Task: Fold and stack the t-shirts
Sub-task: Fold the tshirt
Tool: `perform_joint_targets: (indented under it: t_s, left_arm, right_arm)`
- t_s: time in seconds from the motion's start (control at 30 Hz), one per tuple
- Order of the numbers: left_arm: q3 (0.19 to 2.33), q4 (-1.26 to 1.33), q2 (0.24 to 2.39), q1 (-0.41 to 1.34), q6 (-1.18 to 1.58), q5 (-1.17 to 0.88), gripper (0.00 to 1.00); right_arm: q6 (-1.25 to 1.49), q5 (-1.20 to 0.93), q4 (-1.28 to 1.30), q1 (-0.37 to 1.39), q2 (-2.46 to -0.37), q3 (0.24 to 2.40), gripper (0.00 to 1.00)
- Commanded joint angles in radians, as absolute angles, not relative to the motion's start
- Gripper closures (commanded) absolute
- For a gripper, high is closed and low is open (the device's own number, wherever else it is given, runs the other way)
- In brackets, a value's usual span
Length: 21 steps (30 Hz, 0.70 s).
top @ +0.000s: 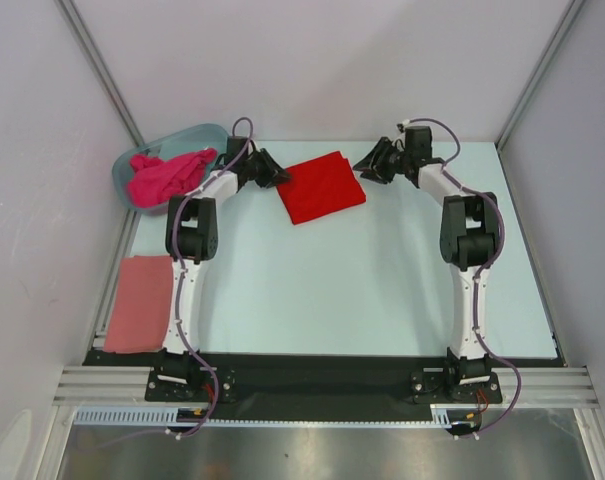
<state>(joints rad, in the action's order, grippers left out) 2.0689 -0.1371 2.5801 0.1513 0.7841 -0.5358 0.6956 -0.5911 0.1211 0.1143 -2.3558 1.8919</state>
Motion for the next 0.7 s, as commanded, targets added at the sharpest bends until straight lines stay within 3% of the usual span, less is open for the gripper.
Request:
perform_joint_targets:
  t_s: [0.0,0.27,0.37,0.4,0.47,0.67]
  left_arm:
    - [2.189,-0.213,2.623,0.130,0.743,-0.502,0.72]
    - [2.152,-0.184,2.504,0.135,0.753,-0.521,0.66]
    - [2.082,-0.143,2.426,0.150,0.775,-0.557,0.63]
    - [2.068,-0.143,2.407,0.158,0.775,-0.558,0.63]
    - [2.054,-0.140,2.347,0.166,0.772,-0.571,0.62]
    - [1.970,-0.111,2.209,0.167,0.814,-0.618,0.61]
  right_arm:
    - [0.572,-0.641,0.192,0.153,-2.258,1.855,0.52]
    - [0.178,-0.414,0.448,0.276,-2.140,1.841,0.46]
    - [0.064,-0.347,0.459,0.313,-2.082,1.818,0.41]
    - [0.033,-0.324,0.451,0.340,-2.054,1.801,0.33]
    - [-0.055,-0.253,0.443,0.370,-2.033,1.786,0.29]
    - [-0.144,-0.167,0.500,0.449,-2.013,1.795,0.30]
